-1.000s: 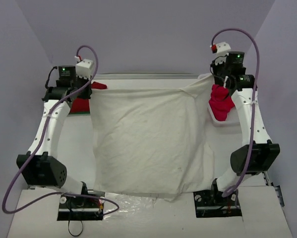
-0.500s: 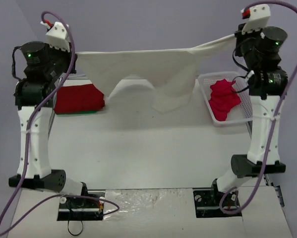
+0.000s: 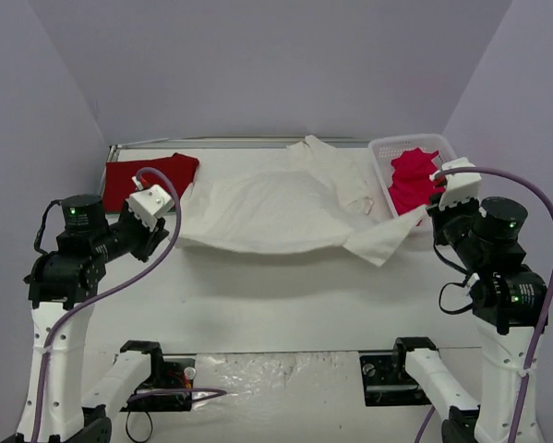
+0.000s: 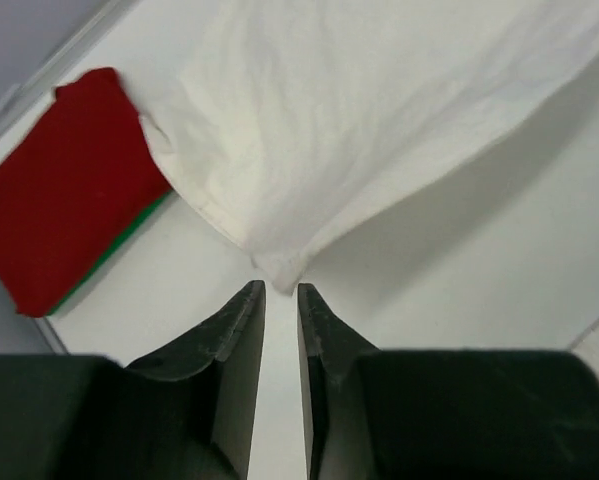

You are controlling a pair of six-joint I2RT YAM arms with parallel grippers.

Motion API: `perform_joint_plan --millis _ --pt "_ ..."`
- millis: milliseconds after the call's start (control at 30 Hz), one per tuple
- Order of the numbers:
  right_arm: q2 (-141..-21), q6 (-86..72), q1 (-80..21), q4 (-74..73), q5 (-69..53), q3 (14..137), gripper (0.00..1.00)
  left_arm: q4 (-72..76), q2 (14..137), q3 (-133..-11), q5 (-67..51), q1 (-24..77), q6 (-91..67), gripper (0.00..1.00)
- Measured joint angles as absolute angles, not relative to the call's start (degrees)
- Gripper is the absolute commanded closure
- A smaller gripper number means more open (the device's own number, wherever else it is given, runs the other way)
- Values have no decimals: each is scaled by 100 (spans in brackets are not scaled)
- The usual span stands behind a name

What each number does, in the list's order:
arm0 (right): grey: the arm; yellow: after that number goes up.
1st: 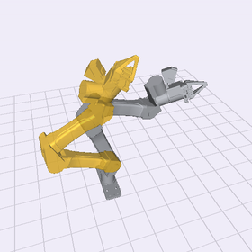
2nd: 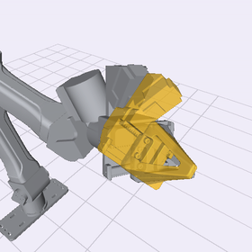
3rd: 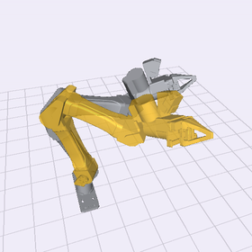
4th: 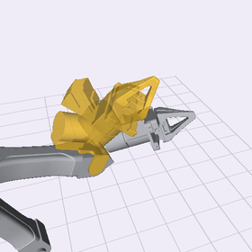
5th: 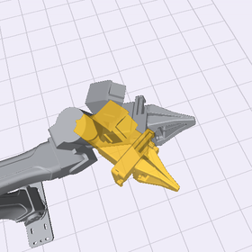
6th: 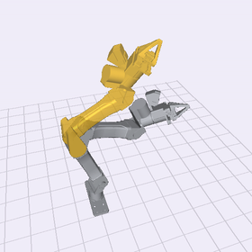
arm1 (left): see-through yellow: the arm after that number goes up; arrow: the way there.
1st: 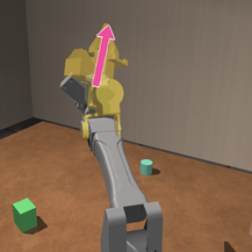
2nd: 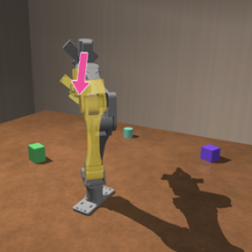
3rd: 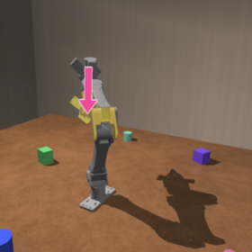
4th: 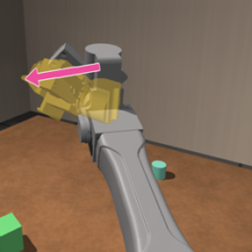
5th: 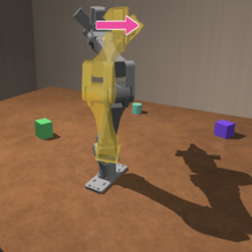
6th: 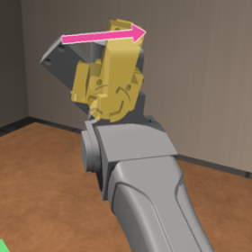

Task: Fold and stack the t-shirts
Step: Flatten out the tshirt

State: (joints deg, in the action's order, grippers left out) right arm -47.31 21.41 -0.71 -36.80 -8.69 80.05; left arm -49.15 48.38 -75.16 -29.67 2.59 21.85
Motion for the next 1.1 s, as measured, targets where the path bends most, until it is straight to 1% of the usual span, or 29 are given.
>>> perform_joint_plan --millis 33,67,100,133,167,233,300,367,400,433,467,500,533,567,667,700,833,967,1100 --pt "-4633 2163 -71 -3850 -869 7924 69 -5212 4877 -7502 -3205 259 2449 82" --pt "-4580 2152 -71 -3968 -864 7905 58 -5509 4897 -7502 -3424 259 2722 78" --pt "-4534 2198 -67 -4038 -864 7907 49 -5833 4884 -7524 -3627 259 3006 73" --pt "-4504 2255 -67 -4106 -878 7922 37 -6114 4858 -7572 -3782 259 3223 70" --pt "-4466 2268 -67 -4167 -882 7959 34 -6388 4816 -7649 -3935 259 3430 70" --pt "-4438 2373 -67 -4230 -886 8119 33 -6879 4740 -7907 -4180 259 3828 69" --pt "-4519 2412 -67 -4228 -886 8302 35 -7113 4698 -8149 -4340 259 4077 69" --pt "-4698 2418 -67 -4174 -954 8440 41 -7135 4580 -8221 -4442 259 4174 69" --pt "-4818 2416 -67 -4121 -1013 8447 49 -7102 4523 -8211 -4466 261 4139 71" --pt "-4969 2429 -67 -4086 -1094 8440 60 -6954 4484 -8134 -4471 261 4045 74" --pt "-5151 2443 -67 -4042 -1223 8414 66 -6753 4480 -7996 -4451 261 3916 81" --pt "-5365 2453 -67 -3972 -1363 8346 83 -6499 4515 -7815 -4399 261 3684 91" --pt "-5577 2497 -67 -3913 -1496 8263 92 -6211 4604 -7607 -4340 261 3461 96" --pt "-5876 2502 -67 -3852 -1686 8149 100 -5802 4772 -7328 -4263 261 3208 98" --pt "-6698 2567 -73 -3743 -1999 7983 100 -4934 5686 -6816 -3979 261 2528 98" --pt "-7201 2604 -99 -3680 -2080 7940 100 -4720 6036 -6775 -3894 261 2351 98" --pt "-8495 2694 -351 -3520 -2001 7961 100 -4128 7662 -6805 -3527 340 1850 98" --pt "-9697 2735 -928 -3487 -1678 8357 100 -3968 8484 -6967 -3157 628 1492 98" --pt "-10851 2738 -1323 -3424 -1468 9194 100 -3780 9008 -7242 -2755 1074 1302 98"
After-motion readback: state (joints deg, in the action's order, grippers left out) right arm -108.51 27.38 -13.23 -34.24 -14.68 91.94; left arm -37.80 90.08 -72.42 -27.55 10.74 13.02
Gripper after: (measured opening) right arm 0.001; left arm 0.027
